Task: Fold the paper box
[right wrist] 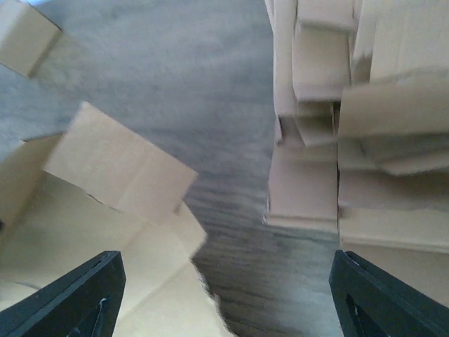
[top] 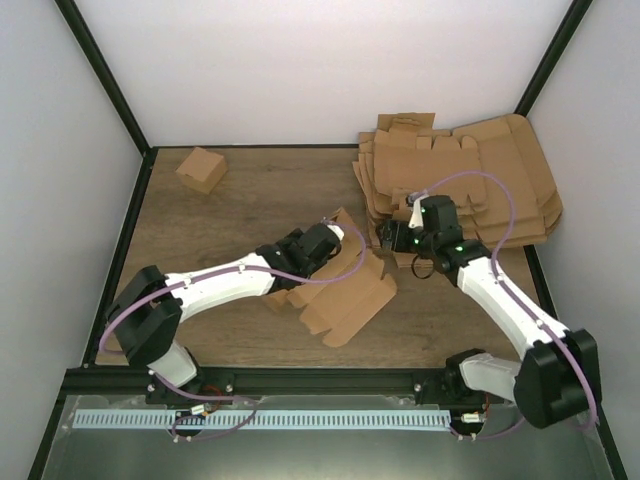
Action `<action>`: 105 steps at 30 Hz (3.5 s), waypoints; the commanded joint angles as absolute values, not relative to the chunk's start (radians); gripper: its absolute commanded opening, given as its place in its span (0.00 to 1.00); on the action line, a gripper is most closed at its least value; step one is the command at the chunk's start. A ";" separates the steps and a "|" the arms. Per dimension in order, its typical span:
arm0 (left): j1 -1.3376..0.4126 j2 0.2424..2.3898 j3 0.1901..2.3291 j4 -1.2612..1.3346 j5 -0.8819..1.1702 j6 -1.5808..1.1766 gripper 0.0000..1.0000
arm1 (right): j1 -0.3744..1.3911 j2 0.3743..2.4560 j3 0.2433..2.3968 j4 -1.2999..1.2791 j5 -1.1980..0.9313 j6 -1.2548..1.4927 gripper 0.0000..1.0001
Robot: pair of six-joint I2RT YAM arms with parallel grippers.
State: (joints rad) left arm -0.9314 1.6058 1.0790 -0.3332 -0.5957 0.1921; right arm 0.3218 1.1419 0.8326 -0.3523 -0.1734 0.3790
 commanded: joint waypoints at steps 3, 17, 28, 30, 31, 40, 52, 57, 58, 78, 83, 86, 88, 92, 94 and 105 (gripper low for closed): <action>-0.945 1.592 1.094 -0.472 -0.748 0.418 0.04 | 0.313 1.280 0.786 -0.337 -0.278 0.391 0.83; -1.003 1.526 1.014 -0.398 -0.723 0.563 0.05 | 0.418 1.246 0.577 0.023 -0.595 0.312 0.80; -0.999 1.497 0.980 -0.339 -0.676 0.524 0.05 | 0.534 1.354 0.553 0.314 -0.345 0.328 0.87; -0.994 1.493 0.982 -0.337 -0.654 0.518 0.06 | 0.567 1.394 0.586 0.307 -0.312 0.333 0.84; -0.994 1.492 0.979 -0.334 -0.652 0.518 0.06 | 0.579 1.413 0.599 0.302 -0.306 0.343 0.82; -0.988 1.511 0.964 -0.319 -0.640 0.510 0.06 | 0.591 1.479 0.575 0.407 -0.201 0.454 0.74; -0.919 1.491 0.990 -0.335 -0.532 0.431 0.06 | 0.601 1.660 0.615 0.705 -0.146 0.394 0.58; -0.917 1.506 0.990 -0.339 -0.516 0.436 0.06 | 0.611 1.726 0.690 0.694 -0.145 0.383 0.57; -0.916 1.511 0.993 -0.339 -0.518 0.436 0.06 | 0.613 1.732 0.697 0.691 -0.142 0.381 0.57; -0.884 1.541 1.016 -0.363 -0.620 0.434 0.06 | 0.641 1.601 0.719 0.401 0.006 0.346 0.05; -0.883 1.535 1.028 -0.376 -0.636 0.433 0.06 | 0.641 1.494 0.737 0.278 -0.071 0.325 0.05; -0.883 1.517 1.034 -0.384 -0.642 0.434 0.06 | 0.641 1.447 0.747 0.228 -0.068 0.326 0.05; -0.884 1.500 1.031 -0.387 -0.638 0.437 0.06 | 0.641 1.426 0.760 0.190 -0.069 0.310 0.05; -0.883 1.484 1.016 -0.382 -0.634 0.453 0.06 | 0.641 1.390 0.771 0.112 -0.038 0.253 0.06; -0.885 1.484 1.013 -0.380 -0.626 0.460 0.06 | 0.640 1.381 0.766 0.080 0.017 0.222 0.07; -0.905 1.505 1.047 -0.411 -0.523 0.448 0.06 | 0.612 1.398 0.760 0.025 0.027 0.278 0.38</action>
